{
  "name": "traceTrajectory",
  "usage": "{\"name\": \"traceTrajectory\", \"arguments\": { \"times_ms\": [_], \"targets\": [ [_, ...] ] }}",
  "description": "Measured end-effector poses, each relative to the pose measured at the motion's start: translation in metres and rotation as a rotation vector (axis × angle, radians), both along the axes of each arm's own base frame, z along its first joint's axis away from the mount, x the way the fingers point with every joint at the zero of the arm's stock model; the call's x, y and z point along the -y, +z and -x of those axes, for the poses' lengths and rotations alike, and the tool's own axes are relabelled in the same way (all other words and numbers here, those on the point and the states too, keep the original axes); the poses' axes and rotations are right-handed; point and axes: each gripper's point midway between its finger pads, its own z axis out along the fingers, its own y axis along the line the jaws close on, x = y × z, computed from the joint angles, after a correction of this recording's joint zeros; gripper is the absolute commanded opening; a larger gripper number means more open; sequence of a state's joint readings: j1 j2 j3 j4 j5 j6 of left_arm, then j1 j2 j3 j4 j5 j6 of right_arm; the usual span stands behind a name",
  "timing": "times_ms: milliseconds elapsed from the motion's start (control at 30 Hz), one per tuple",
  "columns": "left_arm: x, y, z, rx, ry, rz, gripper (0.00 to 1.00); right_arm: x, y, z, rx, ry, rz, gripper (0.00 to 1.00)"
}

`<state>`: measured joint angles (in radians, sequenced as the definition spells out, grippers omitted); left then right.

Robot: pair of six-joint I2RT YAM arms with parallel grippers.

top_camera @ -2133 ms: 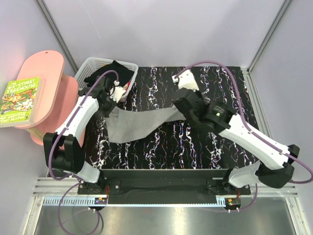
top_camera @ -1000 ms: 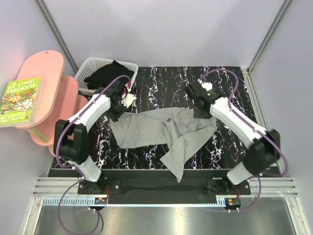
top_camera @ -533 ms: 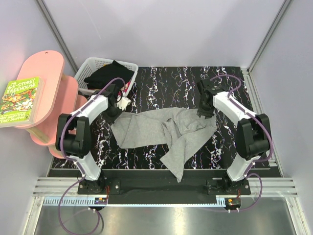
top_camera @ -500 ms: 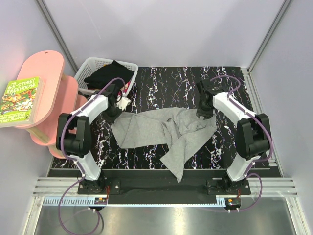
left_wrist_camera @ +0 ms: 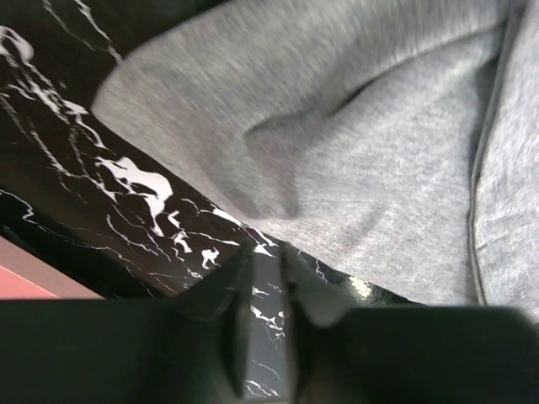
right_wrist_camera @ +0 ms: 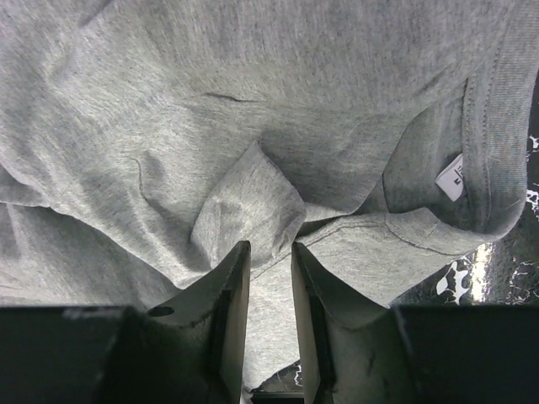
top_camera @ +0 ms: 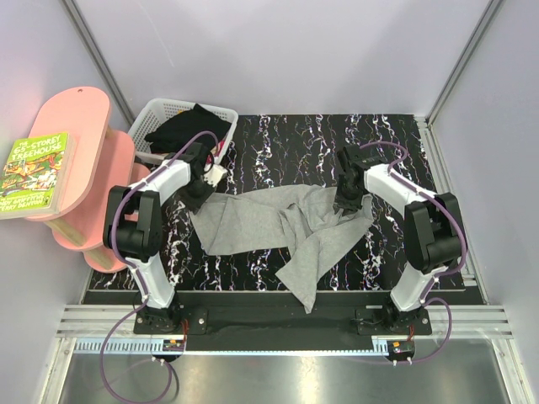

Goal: Fold and stack the t-shirts
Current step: Flatten out the tshirt

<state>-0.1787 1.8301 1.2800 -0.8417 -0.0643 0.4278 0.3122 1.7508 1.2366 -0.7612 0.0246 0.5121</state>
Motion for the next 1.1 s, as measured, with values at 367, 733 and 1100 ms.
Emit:
{"name": "traceTrajectory", "arguments": {
  "times_ms": [367,733,1100],
  "targets": [
    [0.001,0.002,-0.004,0.014,0.007,0.002,0.41,0.004,-0.018,0.000,-0.028,0.009,0.031,0.30],
    [0.002,0.009,-0.012,0.038,0.007,0.007,0.47,0.013,-0.025,0.008,-0.036,0.005,0.072,0.34],
    [0.001,-0.013,-0.009,-0.021,0.008,-0.008,0.47,0.014,-0.025,0.006,-0.029,0.001,0.079,0.07]
  ]
}}
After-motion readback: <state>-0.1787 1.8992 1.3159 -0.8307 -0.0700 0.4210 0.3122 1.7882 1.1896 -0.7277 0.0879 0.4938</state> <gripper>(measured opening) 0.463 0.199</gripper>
